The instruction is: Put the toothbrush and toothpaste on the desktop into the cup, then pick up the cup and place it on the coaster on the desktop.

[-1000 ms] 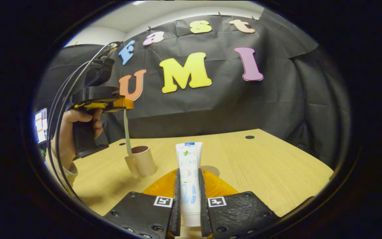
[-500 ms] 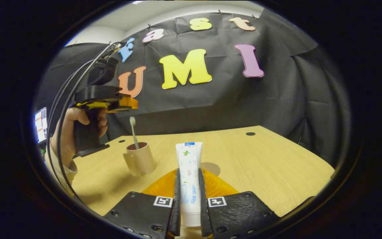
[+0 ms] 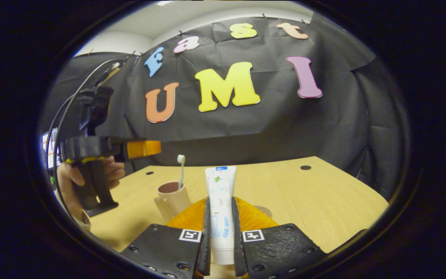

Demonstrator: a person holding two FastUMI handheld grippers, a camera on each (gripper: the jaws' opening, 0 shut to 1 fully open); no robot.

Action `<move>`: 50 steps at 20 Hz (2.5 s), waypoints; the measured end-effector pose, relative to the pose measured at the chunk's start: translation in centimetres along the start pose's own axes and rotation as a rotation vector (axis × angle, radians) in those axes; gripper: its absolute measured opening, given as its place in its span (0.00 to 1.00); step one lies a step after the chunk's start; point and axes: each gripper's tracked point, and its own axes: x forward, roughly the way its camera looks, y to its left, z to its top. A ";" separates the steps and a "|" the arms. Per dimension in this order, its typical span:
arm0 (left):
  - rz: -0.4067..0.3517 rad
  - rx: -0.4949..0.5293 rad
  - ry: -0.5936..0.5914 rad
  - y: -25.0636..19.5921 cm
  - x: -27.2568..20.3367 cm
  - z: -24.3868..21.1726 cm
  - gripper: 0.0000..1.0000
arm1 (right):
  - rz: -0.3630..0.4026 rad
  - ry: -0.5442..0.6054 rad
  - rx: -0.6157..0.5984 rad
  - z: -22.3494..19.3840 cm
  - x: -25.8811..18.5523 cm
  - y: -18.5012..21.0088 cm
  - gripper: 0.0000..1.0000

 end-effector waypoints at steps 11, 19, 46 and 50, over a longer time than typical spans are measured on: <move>0.092 -0.072 0.098 8.7 -3.4 -7.6 0.99 | 0.193 -0.132 0.019 7.6 8.2 12.7 0.27; 0.080 -0.109 0.117 10.2 -2.9 -8.6 0.97 | 0.205 -0.107 0.010 4.2 10.2 14.5 0.25; 0.062 -0.119 0.171 8.4 -3.4 -9.9 0.97 | 0.205 -0.094 0.000 3.0 11.1 13.7 0.29; 0.069 -0.113 0.174 7.8 -3.4 -9.9 0.97 | 0.214 -0.106 -0.040 3.5 9.6 13.4 0.39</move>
